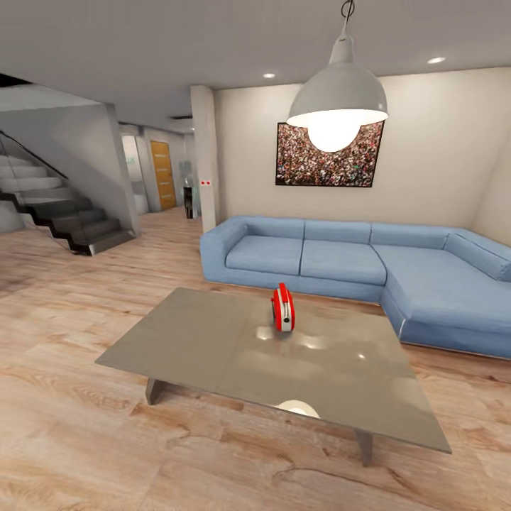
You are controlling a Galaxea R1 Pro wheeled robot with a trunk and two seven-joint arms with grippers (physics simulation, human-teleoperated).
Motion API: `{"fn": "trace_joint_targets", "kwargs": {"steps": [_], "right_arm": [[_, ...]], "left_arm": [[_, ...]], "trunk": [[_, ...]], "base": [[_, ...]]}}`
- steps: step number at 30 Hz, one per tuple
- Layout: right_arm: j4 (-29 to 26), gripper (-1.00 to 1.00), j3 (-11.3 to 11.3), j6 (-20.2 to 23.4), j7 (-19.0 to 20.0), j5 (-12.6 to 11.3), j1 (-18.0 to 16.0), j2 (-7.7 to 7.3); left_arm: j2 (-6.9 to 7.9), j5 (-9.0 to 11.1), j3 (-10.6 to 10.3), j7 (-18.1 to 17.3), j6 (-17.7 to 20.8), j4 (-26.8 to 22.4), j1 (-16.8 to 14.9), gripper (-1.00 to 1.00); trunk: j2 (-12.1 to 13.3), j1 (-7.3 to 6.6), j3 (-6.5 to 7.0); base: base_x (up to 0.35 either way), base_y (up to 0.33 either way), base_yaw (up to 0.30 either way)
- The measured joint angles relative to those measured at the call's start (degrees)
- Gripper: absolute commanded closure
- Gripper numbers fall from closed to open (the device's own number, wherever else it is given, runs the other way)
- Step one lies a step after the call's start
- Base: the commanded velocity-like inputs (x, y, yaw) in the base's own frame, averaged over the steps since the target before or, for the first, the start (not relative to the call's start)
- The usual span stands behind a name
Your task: Turn on the radio receiver that's on the table in the living room.
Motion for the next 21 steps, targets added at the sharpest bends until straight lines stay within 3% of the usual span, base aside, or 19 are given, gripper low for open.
{"fn": "trace_joint_targets", "kwargs": {"steps": [5, 14, 21], "right_arm": [[0.0, -1.0, -0.01, -0.01, -0.01, 0.0, 0.0, 0.0], [0.0, -1.0, -0.01, -0.01, 0.01, 0.0, 0.0, 0.0], [0.0, -1.0, -0.26, -0.01, 0.03, -0.07, 0.0, 0.0]], "left_arm": [[-0.05, -0.08, -0.08, 0.0, -0.04, 0.0, -0.03, -1.0], [-0.08, -0.13, -0.08, 0.0, 0.02, 0.0, -0.03, -1.0], [-0.09, -0.13, -0.08, 0.0, 0.02, -0.07, -0.04, -1.0]], "trunk": [[0.0, 0.0, 0.0], [0.0, 0.0, 0.0], [0.0, 0.0, 0.0]], "base": [[0.072, 0.0, 0.001], [0.269, 0.0, 0.0], [0.064, 0.0, -0.001]]}}
